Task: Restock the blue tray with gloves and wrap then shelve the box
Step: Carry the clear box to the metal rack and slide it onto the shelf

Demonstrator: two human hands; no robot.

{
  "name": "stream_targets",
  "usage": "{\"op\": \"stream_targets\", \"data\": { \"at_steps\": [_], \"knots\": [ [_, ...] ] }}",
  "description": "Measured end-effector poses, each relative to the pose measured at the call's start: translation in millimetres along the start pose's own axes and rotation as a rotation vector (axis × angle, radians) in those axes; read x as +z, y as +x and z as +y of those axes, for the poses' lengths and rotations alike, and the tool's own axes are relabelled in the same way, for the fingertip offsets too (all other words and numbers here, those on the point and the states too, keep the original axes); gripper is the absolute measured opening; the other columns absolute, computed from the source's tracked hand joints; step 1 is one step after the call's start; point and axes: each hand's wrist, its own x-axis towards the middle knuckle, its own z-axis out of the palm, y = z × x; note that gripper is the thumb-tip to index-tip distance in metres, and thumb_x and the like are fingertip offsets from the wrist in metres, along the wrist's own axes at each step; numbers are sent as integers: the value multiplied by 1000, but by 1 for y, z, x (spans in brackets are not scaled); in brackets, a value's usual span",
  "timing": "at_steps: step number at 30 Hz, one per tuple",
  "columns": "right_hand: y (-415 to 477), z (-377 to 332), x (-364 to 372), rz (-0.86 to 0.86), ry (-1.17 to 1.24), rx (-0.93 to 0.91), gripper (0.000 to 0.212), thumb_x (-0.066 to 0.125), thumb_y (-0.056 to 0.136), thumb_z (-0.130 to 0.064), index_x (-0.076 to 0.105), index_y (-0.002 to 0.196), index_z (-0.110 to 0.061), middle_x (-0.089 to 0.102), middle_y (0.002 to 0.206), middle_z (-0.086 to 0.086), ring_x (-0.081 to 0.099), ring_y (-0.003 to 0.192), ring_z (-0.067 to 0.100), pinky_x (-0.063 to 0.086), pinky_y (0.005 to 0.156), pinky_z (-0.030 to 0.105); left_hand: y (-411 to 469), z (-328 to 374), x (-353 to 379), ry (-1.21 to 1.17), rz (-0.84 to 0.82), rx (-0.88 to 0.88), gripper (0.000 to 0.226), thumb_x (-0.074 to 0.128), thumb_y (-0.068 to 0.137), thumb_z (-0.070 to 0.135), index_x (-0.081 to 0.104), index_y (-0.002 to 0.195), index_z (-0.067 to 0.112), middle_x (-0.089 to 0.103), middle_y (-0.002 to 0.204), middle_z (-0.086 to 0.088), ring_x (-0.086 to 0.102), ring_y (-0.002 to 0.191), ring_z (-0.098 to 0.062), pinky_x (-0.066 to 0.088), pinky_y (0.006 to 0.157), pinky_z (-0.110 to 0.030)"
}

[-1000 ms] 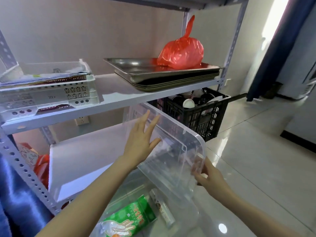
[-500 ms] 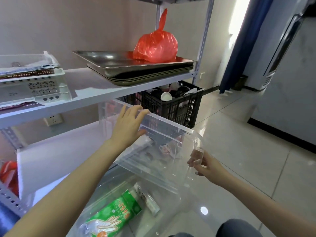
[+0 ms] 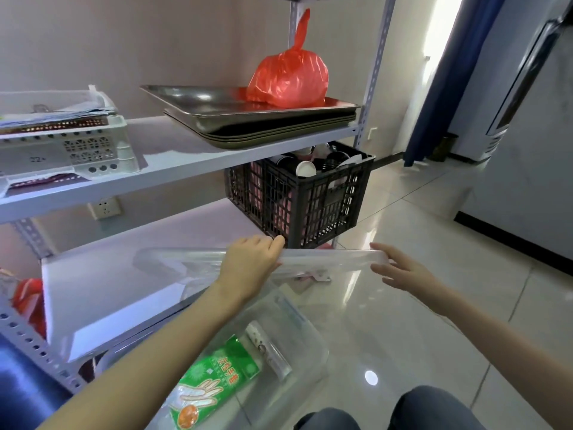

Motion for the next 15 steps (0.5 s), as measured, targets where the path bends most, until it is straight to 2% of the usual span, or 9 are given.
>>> {"op": "stream_targets", "data": {
  "at_steps": [2,5,7,9,10,13,15],
  "knots": [
    [6,-1,0,-84,93,97,57,68,66,-62,56,120,-46,54,128,-17,49,120,3,45,101,35,-16,11,3,3,-8,-71,36,84,52,18,57,77,15,58,60,-2,56,53,-25,39,47,-29],
    [25,6,18,-6,-13,213,39,58,78,-64,62,105,-37,56,120,-11,53,112,9,50,92,32,-38,25,10,-28,-18,-152,33,77,54,11,61,82,13,61,66,-4,57,58,-26,42,50,-30],
    [40,12,37,30,-153,252,35,61,83,-54,60,106,-27,55,113,-5,56,102,15,53,78,30,-50,33,12,-46,-58,-194,36,75,55,13,62,88,13,64,72,-4,59,64,-27,45,54,-31],
    [54,19,55,107,-134,314,47,68,84,-29,53,125,-15,49,115,1,55,102,22,52,61,27,-62,39,15,-62,-114,-244,40,74,52,14,62,90,13,65,77,-4,60,70,-27,46,58,-32],
    [59,21,62,136,-104,337,49,67,83,-18,51,129,-8,50,111,4,56,98,24,51,57,27,-69,41,16,-77,-153,-278,41,73,53,16,61,92,14,65,80,-4,61,73,-27,46,60,-32],
    [69,28,79,147,-16,360,42,61,82,1,54,124,3,56,88,13,55,73,28,52,63,35,-92,39,24,-201,-353,-321,39,62,73,32,49,106,17,57,102,-3,54,97,-27,40,75,-37],
    [69,35,89,162,-34,365,46,59,82,5,53,128,-1,58,94,17,56,76,31,53,69,40,-113,32,35,-359,-505,-260,47,57,74,54,43,106,23,49,108,1,46,103,-23,35,80,-37]
  ]
}}
